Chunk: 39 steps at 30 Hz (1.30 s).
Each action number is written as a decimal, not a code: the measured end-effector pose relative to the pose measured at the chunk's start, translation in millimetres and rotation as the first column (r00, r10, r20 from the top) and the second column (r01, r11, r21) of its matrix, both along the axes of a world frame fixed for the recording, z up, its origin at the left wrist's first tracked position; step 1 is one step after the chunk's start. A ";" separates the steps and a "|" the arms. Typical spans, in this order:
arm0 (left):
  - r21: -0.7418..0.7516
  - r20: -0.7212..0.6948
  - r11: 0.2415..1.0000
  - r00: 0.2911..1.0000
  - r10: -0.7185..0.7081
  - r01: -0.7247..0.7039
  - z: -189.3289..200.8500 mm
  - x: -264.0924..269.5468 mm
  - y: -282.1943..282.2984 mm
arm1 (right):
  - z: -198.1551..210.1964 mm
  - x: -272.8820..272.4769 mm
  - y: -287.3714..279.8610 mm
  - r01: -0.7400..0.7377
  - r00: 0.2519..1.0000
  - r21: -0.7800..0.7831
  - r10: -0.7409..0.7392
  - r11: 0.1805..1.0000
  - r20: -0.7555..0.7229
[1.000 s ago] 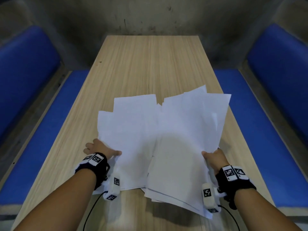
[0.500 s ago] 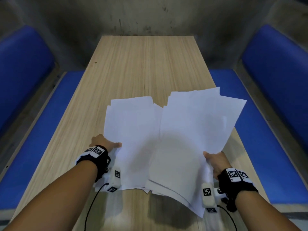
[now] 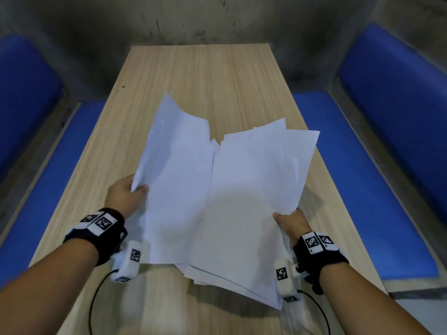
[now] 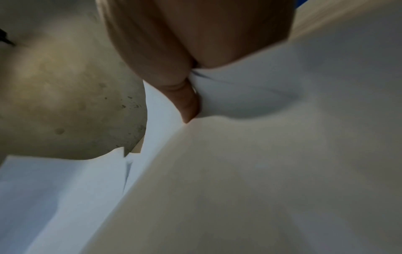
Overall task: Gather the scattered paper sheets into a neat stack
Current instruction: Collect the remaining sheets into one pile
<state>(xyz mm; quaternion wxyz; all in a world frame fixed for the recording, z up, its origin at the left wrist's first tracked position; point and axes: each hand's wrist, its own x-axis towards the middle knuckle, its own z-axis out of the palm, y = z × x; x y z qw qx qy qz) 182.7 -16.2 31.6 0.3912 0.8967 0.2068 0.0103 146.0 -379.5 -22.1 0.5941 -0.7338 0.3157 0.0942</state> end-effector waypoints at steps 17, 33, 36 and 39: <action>-0.489 0.202 0.871 0.964 0.170 -0.051 86.2 14.9 84.0 | -0.3 -3.3 -4.0 0.032 0.999 0.087 -0.033 0.996 0.007; -0.959 0.101 0.283 0.950 0.295 0.015 126.1 13.0 -22.5 | -0.2 3.1 17.5 -0.118 0.993 0.091 0.120 0.989 -0.015; -0.932 -0.083 0.320 0.959 0.273 -0.172 53.0 -20.3 -11.4 | -6.7 6.2 16.7 -0.146 0.989 0.096 0.149 0.985 -0.022; -0.752 -0.214 0.541 0.916 0.340 -0.376 -10.1 -56.0 -13.9 | -7.4 5.8 13.6 -0.103 0.994 0.146 0.106 0.984 -0.018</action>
